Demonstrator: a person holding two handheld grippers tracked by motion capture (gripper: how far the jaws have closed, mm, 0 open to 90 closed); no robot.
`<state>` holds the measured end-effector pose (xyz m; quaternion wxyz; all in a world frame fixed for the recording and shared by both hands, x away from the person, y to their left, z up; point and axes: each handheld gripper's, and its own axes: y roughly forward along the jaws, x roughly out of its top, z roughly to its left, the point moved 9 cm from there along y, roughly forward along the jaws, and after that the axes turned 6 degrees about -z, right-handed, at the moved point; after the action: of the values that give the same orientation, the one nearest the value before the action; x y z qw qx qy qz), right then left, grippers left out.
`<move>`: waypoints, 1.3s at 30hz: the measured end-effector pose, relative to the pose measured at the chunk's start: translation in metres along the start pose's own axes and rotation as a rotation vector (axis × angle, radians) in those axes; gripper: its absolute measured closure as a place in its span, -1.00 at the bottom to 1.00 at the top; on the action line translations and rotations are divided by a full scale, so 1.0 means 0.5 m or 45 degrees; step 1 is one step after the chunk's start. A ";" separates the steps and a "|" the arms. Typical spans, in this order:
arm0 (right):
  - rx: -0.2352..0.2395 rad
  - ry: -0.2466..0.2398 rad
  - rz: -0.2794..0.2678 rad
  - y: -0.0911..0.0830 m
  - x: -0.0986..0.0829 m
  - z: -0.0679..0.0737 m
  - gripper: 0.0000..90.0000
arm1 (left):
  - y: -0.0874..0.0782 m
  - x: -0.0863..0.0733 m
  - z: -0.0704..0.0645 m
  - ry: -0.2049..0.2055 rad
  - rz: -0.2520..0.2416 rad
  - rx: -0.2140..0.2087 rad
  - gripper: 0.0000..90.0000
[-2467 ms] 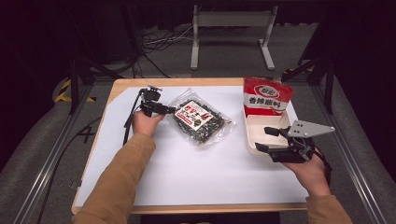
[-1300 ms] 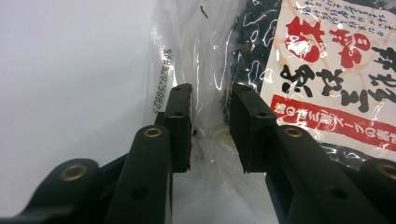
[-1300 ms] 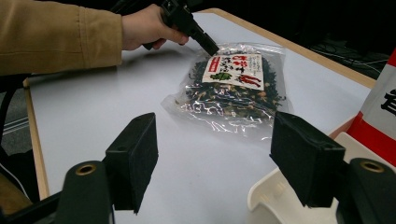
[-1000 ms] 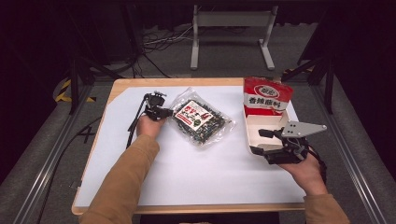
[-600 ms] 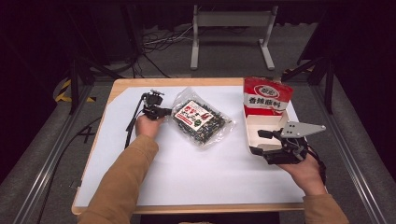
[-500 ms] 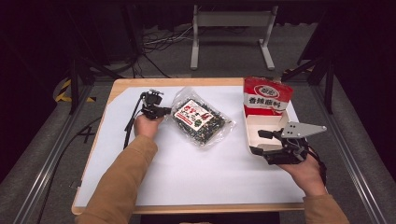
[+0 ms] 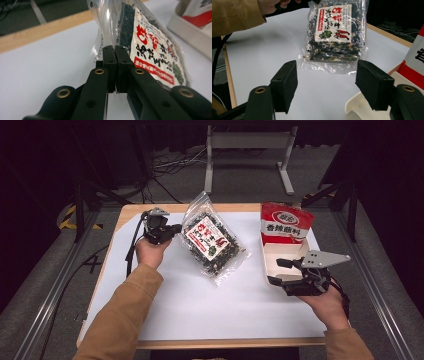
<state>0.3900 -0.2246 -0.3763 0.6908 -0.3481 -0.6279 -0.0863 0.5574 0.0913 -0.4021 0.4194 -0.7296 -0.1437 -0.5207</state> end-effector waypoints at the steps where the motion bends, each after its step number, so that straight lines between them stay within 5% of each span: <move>1: 0.000 -0.001 -0.001 0.000 0.000 0.000 -0.26 | -0.009 0.007 -0.008 0.013 -0.017 -0.007 0.97; 8: -0.005 -0.009 -0.002 0.000 0.002 0.002 -0.27 | -0.068 0.047 -0.062 0.117 -0.123 -0.067 0.97; 22: 0.019 -0.022 -0.030 0.007 0.016 0.014 -0.22 | -0.158 0.077 -0.157 0.285 -0.235 -0.194 0.97; 35: 0.135 0.015 -0.034 0.045 0.059 0.043 -0.28 | -0.216 0.071 -0.255 0.470 -0.295 -0.427 0.97; 39: 0.212 0.021 -0.051 0.055 0.080 0.058 -0.29 | -0.232 0.071 -0.281 0.537 -0.333 -0.483 0.97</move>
<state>0.3899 -0.1746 -0.3501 0.7206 -0.2761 -0.6340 -0.0503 0.4076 0.0465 -0.3024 0.2259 -0.6459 -0.0463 -0.7277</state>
